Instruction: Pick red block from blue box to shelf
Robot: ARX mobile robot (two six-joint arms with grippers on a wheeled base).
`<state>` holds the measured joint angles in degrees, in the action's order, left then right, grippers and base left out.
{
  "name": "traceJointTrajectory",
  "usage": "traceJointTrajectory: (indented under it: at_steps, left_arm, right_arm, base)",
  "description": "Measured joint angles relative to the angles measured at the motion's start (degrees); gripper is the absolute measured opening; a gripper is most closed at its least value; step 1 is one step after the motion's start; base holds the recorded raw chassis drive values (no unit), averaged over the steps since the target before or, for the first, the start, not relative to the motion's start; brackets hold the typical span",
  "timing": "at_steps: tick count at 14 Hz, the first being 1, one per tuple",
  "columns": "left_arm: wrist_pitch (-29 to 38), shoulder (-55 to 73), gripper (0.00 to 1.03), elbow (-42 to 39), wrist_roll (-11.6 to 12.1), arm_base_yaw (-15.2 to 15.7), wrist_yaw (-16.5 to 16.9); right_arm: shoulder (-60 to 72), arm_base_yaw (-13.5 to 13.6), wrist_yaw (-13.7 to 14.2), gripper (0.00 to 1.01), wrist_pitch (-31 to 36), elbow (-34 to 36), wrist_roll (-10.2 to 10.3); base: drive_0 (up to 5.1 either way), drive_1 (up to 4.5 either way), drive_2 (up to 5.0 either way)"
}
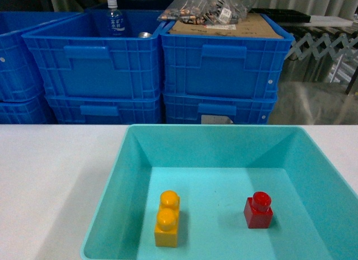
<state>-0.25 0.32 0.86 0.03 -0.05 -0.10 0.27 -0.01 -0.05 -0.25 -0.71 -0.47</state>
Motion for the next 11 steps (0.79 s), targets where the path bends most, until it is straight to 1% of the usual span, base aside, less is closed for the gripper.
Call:
traceJointTrajectory:
  at_steps: [11]
  left_arm:
    - [0.0, 0.0, 0.98, 0.0, 0.0, 0.0, 0.0]
  right_arm:
    - [0.0, 0.0, 0.0, 0.98, 0.0, 0.0, 0.0]
  base:
    - [0.0, 0.0, 0.0]
